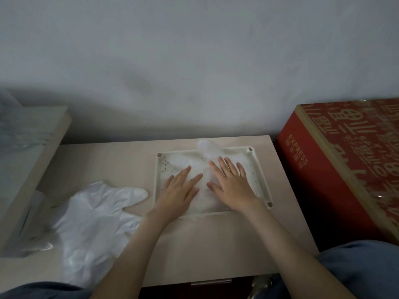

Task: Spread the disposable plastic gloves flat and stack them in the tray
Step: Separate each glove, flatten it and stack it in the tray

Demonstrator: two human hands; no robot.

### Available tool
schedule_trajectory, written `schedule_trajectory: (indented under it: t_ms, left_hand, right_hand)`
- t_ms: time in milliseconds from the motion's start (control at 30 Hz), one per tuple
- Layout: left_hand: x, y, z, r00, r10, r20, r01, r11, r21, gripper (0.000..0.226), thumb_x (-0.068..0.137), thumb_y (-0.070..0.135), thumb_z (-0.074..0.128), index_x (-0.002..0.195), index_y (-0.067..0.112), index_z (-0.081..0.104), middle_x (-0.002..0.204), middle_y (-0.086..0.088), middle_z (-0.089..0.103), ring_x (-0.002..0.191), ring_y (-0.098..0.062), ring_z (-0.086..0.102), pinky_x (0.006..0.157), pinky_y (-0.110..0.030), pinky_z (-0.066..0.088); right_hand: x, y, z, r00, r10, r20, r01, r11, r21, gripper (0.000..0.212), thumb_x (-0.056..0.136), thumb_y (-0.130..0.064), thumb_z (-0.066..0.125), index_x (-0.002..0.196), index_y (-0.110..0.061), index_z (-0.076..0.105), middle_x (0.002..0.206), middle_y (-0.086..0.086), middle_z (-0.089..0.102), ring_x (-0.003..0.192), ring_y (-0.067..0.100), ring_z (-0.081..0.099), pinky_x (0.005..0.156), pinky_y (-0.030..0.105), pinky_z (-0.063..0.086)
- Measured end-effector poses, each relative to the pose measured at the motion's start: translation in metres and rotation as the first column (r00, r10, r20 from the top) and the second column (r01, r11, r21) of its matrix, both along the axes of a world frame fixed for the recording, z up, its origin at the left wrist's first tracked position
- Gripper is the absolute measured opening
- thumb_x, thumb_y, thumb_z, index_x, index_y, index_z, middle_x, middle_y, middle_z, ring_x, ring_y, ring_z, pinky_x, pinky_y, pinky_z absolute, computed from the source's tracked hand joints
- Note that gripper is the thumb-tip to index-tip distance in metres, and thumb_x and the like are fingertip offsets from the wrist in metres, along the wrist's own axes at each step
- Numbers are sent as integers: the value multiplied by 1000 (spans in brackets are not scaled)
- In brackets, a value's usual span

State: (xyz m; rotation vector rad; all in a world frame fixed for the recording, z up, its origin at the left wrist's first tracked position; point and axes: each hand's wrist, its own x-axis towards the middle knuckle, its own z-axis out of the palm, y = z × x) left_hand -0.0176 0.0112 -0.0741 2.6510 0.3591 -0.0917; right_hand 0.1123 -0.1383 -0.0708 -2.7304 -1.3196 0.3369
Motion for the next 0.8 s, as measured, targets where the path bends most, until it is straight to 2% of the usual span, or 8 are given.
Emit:
schedule_trajectory:
  t_ms: [100,167,267,333,367,567,700,800]
  left_hand:
    - [-35,13,14,977,175,123,-181,982,45,74,81,61,12,146,33,32,150,-3,33,135,-26,32,107,-41,23]
    - [-64,24,19,947,308,96,-317,944,93,78,79,66,25,137,17,43,133,-6,45,121,-28,42,99,-41,31]
    - [-116,42,21,880,431,-197,-404,900,163,64,80,62,55,120,15,42,122,-5,42,115,-25,41,95,-38,34]
    - [-145,50,17,851,412,-326,-360,909,210,64,77,63,60,117,18,38,118,-2,38,112,-23,39,92,-35,33]
    - [-155,52,15,850,406,-335,-352,911,214,64,76,63,61,115,19,37,114,-1,37,110,-22,39,91,-33,32]
    - [-175,64,13,900,357,-251,-327,932,157,21,92,40,53,98,22,47,100,2,44,97,-19,44,80,-27,31]
    - [-173,72,19,911,365,-193,-349,930,116,25,99,30,42,108,18,62,106,-3,56,101,-22,50,82,-31,40]
    - [-169,74,29,885,464,-41,-461,885,67,23,99,21,41,99,12,63,104,-6,59,100,-25,55,79,-33,42]
  right_hand:
    - [-21,17,9,993,101,62,-104,993,56,62,102,-44,28,153,-18,5,161,8,-2,148,21,-8,117,40,-7]
    - [-38,28,11,983,169,72,-174,982,73,62,101,-35,36,153,-15,10,161,9,2,148,22,-4,117,39,-4]
    - [-69,49,11,959,269,85,-279,951,133,57,94,-21,47,147,-10,30,156,12,24,145,25,19,116,42,13]
    - [-88,63,10,948,305,92,-317,933,168,52,83,-18,56,133,-6,50,139,14,48,131,28,44,107,44,33]
    - [-97,69,10,943,319,92,-331,924,192,49,81,-17,58,128,-6,54,133,13,53,126,29,49,103,44,36]
    - [-144,98,17,918,385,93,-396,884,251,48,84,-18,52,130,-5,52,134,12,52,127,30,45,102,44,30]
    - [-153,107,23,946,323,7,-311,902,300,48,91,-24,53,137,-12,46,140,5,47,132,24,38,107,35,23]
    - [-149,108,32,964,205,-167,-131,919,371,46,96,-27,50,139,-14,44,143,2,44,134,22,35,108,30,22]
